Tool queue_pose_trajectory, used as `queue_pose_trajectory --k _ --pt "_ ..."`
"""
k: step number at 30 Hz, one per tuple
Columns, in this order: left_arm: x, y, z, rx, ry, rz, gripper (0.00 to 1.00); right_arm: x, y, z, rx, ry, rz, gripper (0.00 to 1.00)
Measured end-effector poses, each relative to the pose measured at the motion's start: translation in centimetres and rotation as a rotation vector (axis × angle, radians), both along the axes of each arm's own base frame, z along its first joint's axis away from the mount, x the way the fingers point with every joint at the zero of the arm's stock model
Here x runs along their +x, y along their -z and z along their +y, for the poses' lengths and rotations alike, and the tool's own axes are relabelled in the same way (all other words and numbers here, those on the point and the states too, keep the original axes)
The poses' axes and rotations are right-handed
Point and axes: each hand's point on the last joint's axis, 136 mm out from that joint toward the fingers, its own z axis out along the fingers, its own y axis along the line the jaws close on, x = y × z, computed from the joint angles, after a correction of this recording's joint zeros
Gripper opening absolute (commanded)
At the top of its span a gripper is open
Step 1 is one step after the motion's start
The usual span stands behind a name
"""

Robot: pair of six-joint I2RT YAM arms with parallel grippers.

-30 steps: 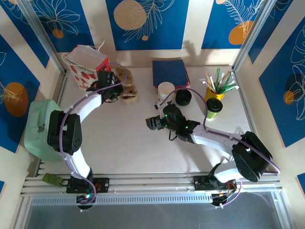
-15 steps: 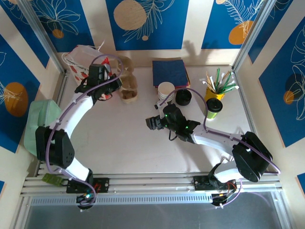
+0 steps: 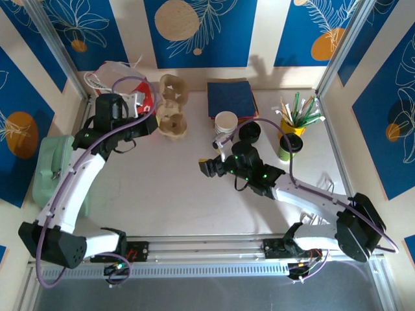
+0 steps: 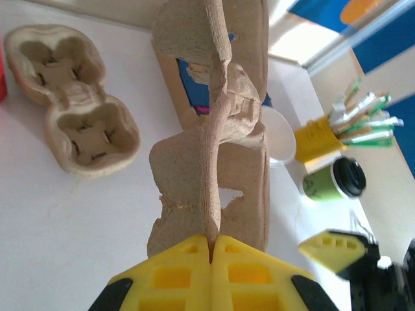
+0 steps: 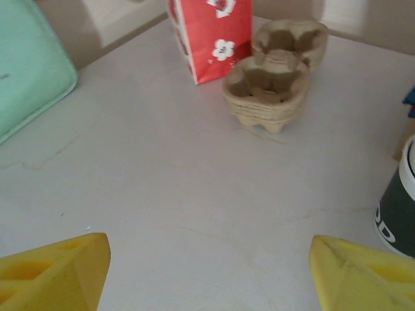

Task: Pack the takeout coffee

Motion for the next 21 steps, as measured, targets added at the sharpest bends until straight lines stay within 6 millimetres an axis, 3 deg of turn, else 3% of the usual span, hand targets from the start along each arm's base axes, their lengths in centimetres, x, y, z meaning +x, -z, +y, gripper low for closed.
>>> queue_pose_trajectory --k 7,12,15,21 --pt "-3.8 2.6 -0.8 0.008 0.129 0.098 0.0 -1.3 -6.9 1.0 -0.012 -0.113 -0.022 0.8" --pt "-5.8 3.3 -2.1 -0.018 0.245 0.145 0.0 -1.7 -11.0 0.8 -0.048 -0.126 0.001 0.79" --pt "-6.7 3.5 -3.0 -0.037 0.31 0.165 0.0 -1.7 -11.4 0.5 -0.102 -0.123 0.038 0.79" --pt "-7.9 4.1 -4.9 -0.072 0.415 0.207 0.0 -1.9 -9.2 -0.4 -0.249 -0.083 0.134 0.79"
